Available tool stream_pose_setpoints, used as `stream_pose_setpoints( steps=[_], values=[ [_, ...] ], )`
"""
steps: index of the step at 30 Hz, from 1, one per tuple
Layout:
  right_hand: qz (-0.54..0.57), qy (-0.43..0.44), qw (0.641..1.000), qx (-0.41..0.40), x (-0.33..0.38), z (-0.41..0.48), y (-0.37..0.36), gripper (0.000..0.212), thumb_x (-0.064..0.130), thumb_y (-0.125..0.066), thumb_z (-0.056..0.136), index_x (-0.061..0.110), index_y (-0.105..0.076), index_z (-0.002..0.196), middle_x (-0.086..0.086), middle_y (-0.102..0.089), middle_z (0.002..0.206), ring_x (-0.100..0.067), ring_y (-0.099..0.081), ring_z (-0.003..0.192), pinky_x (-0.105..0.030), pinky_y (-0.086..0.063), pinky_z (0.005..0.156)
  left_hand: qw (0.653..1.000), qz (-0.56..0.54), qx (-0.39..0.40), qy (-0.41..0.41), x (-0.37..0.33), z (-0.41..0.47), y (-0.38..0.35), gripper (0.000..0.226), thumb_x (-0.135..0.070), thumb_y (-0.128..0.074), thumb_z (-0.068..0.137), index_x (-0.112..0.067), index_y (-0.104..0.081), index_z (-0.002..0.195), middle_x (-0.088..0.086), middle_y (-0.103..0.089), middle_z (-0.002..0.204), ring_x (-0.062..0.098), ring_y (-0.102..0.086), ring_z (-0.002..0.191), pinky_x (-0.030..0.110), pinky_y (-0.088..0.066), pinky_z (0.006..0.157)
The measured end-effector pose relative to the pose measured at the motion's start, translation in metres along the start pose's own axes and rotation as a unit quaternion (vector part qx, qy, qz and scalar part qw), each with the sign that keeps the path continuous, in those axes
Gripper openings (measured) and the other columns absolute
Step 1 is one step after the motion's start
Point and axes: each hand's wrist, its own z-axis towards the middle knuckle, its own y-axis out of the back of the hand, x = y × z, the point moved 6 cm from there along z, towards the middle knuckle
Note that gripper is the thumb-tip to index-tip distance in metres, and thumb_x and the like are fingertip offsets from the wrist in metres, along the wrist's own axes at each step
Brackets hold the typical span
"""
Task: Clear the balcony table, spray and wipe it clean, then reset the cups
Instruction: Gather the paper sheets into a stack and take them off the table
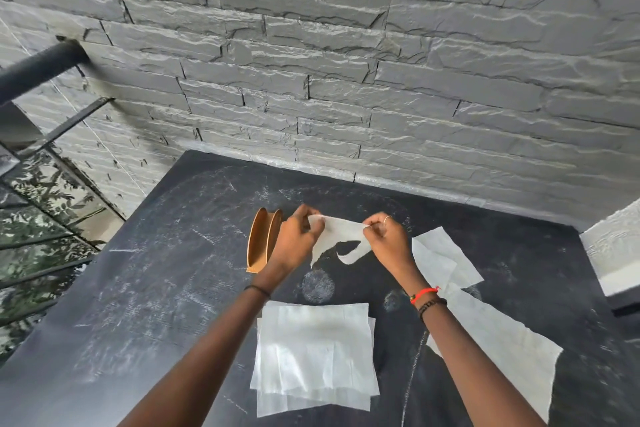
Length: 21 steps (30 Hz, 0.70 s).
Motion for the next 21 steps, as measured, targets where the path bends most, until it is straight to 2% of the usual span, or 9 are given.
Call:
stream_pose_setpoints(
  steps=[2, 5, 7, 10, 13, 16, 18, 19, 21],
  values=[
    [0.039, -0.011, 0.998, 0.039, 0.003, -0.010, 0.000, 0.014, -0.002, -0.057, 0.080, 0.010, -0.063, 0.084, -0.002, -0.063, 0.073, 0.004, -0.054, 0.057, -0.010, -0.040, 0.057, 0.999, -0.009, -0.017, -0.038, -0.012, -0.012, 0.006, 0.007, -0.018, -0.058, 0.095, -0.015, -0.053, 0.091, -0.007, -0.060, 0.075, 0.004, -0.053, 0.062, 0.015, -0.041, 0.058],
    [0.037, -0.025, 0.993, 0.106, 0.004, -0.027, -0.003, 0.017, -0.003, -0.056, 0.081, 0.010, -0.063, 0.088, 0.004, -0.062, 0.073, 0.007, -0.054, 0.056, -0.010, -0.041, 0.059, 0.996, 0.019, -0.029, -0.084, -0.024, -0.027, 0.014, 0.018, -0.020, -0.056, 0.096, -0.028, -0.048, 0.082, 0.000, -0.061, 0.074, 0.004, -0.049, 0.060, 0.021, -0.040, 0.059],
    [0.014, -0.035, 0.988, 0.147, 0.002, -0.040, -0.008, 0.017, -0.003, -0.056, 0.082, 0.013, -0.061, 0.082, 0.006, -0.060, 0.071, 0.009, -0.053, 0.055, -0.007, -0.040, 0.057, 0.993, 0.046, -0.015, -0.107, -0.030, -0.037, 0.017, 0.014, -0.020, -0.055, 0.096, -0.024, -0.051, 0.084, -0.001, -0.063, 0.075, 0.001, -0.051, 0.063, 0.024, -0.042, 0.064],
    [-0.030, -0.048, 0.984, 0.171, -0.008, -0.055, -0.012, 0.017, 0.002, -0.057, 0.080, 0.017, -0.060, 0.073, 0.003, -0.063, 0.070, 0.002, -0.054, 0.059, -0.013, -0.040, 0.058, 0.990, 0.054, -0.007, -0.128, -0.039, -0.044, 0.021, 0.020, -0.013, -0.057, 0.095, -0.027, -0.051, 0.083, -0.018, -0.061, 0.083, -0.017, -0.053, 0.074, 0.003, -0.038, 0.071],
    [-0.020, -0.075, 0.983, 0.166, -0.019, -0.070, -0.008, 0.009, 0.004, -0.057, 0.080, 0.006, -0.065, 0.083, -0.011, -0.070, 0.081, -0.013, -0.058, 0.069, -0.020, -0.042, 0.062, 0.990, 0.066, 0.005, -0.126, -0.037, -0.049, 0.024, 0.007, -0.011, -0.057, 0.094, -0.014, -0.063, 0.096, -0.012, -0.065, 0.095, -0.011, -0.052, 0.087, -0.002, -0.033, 0.080],
    [-0.004, -0.112, 0.975, 0.191, -0.030, -0.087, -0.003, 0.009, 0.008, -0.058, 0.080, 0.006, -0.066, 0.083, -0.010, -0.065, 0.076, -0.013, -0.052, 0.067, -0.022, -0.039, 0.058, 0.994, 0.041, -0.029, -0.102, -0.027, -0.059, 0.037, 0.006, -0.013, -0.058, 0.093, -0.016, -0.064, 0.094, -0.015, -0.064, 0.092, -0.001, -0.055, 0.085, 0.013, -0.040, 0.084],
    [0.094, -0.148, 0.964, 0.200, -0.036, -0.097, 0.002, 0.007, 0.011, -0.059, 0.081, 0.009, -0.065, 0.083, -0.006, -0.062, 0.077, -0.014, -0.054, 0.071, -0.022, -0.041, 0.060, 0.995, 0.025, -0.055, -0.076, -0.020, -0.070, 0.046, 0.020, -0.012, -0.060, 0.093, -0.025, -0.057, 0.078, -0.020, -0.058, 0.078, 0.000, -0.052, 0.074, 0.019, -0.041, 0.072],
    [0.159, -0.170, 0.953, 0.194, -0.040, -0.101, 0.005, 0.007, 0.010, -0.057, 0.084, 0.010, -0.064, 0.085, -0.006, -0.063, 0.080, -0.015, -0.057, 0.075, -0.022, -0.045, 0.064, 0.996, 0.023, -0.064, -0.061, -0.015, -0.076, 0.049, 0.028, -0.011, -0.061, 0.092, -0.029, -0.052, 0.072, -0.019, -0.053, 0.070, 0.000, -0.049, 0.066, 0.017, -0.039, 0.062],
    [0.257, -0.198, 0.929, 0.178, -0.044, -0.110, 0.009, 0.011, 0.007, -0.053, 0.090, 0.011, -0.063, 0.089, -0.007, -0.066, 0.086, -0.019, -0.063, 0.083, -0.030, -0.053, 0.073, 0.998, 0.006, -0.059, -0.027, 0.001, -0.087, 0.050, 0.028, -0.014, -0.061, 0.093, -0.031, -0.053, 0.072, -0.011, -0.055, 0.068, 0.004, -0.045, 0.055, 0.013, -0.038, 0.045]
  ],
)
